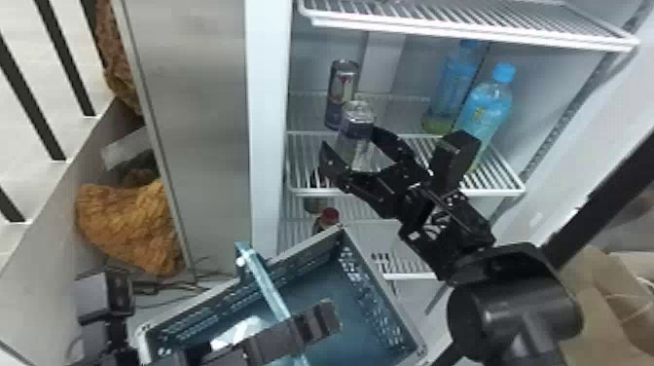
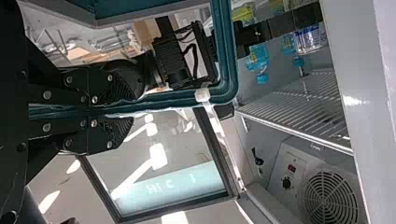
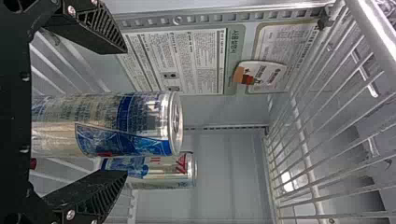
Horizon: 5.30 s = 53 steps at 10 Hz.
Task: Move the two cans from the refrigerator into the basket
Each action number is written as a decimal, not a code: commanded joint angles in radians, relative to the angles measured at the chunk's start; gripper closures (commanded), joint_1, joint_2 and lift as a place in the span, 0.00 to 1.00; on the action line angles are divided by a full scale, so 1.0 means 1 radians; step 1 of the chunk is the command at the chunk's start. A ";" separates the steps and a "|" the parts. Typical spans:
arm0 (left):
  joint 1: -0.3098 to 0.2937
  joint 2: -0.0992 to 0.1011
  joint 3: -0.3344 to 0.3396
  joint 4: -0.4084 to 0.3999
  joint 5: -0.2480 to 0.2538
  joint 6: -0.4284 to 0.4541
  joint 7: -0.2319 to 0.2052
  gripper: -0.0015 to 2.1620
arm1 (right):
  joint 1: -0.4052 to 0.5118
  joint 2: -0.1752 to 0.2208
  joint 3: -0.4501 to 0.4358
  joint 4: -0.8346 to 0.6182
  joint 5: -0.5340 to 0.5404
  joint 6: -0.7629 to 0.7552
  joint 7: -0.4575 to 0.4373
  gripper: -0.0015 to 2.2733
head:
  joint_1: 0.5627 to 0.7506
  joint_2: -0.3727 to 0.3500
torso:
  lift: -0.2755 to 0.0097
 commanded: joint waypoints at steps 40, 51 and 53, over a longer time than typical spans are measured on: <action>0.000 -0.005 0.008 0.001 -0.004 -0.002 0.000 0.56 | 0.580 -0.039 -0.167 -0.726 -0.144 0.637 0.257 0.11 | 0.70 0.31 | 0.84; 0.003 -0.008 0.008 0.001 -0.004 -0.002 0.000 0.56 | 0.376 0.029 -0.295 -0.491 -0.066 0.257 0.128 0.11 | 0.70 0.09 | 0.84; 0.005 -0.008 0.006 0.001 -0.004 -0.002 0.000 0.56 | 0.320 0.032 -0.281 -0.432 -0.053 0.237 0.102 0.11 | 0.70 0.08 | 0.84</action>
